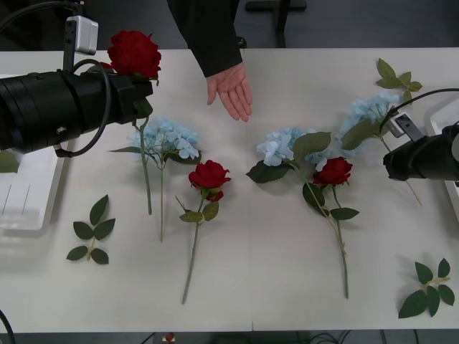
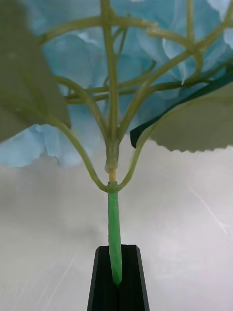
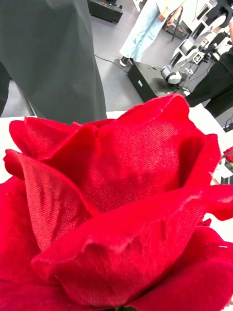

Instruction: Place the red flowers into the right box and the blue flowers into the left box. If a person shows an open palm, hand one flower to the person first, then continue sorting.

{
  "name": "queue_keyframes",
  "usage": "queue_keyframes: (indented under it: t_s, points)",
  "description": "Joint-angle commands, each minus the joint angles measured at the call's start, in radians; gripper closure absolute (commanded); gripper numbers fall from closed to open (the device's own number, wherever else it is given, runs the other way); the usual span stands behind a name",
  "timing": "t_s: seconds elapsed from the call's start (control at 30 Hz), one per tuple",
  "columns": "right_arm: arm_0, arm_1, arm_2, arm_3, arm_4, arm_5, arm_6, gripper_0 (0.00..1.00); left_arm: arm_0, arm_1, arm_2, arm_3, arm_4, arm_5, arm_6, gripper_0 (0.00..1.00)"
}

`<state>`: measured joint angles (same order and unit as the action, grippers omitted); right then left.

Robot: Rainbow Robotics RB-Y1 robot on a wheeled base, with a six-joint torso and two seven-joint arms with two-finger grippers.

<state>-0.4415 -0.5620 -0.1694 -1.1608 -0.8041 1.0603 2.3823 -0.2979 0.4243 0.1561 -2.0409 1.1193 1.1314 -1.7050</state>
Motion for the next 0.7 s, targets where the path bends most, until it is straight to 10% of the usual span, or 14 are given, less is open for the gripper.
queue_keyframes:
  t_s: [0.03, 0.33, 0.7]
  points:
    - [0.003, 0.005, -0.117, -0.117, -0.04, 0.113, 0.032, 1.0, 0.002, 0.017, -0.003, -0.024, 0.01, -0.005, -0.013, 1.0]
    - [0.003, 0.007, -0.219, -0.324, -0.34, 0.15, 0.193, 1.0, 0.002, 0.017, -0.003, -0.024, 0.01, -0.005, -0.008, 1.0]
    - [-0.065, 0.016, -0.027, -0.416, -0.719, -0.23, 0.229, 1.0, 0.002, 0.017, -0.003, -0.022, 0.011, -0.005, -0.002, 1.0]
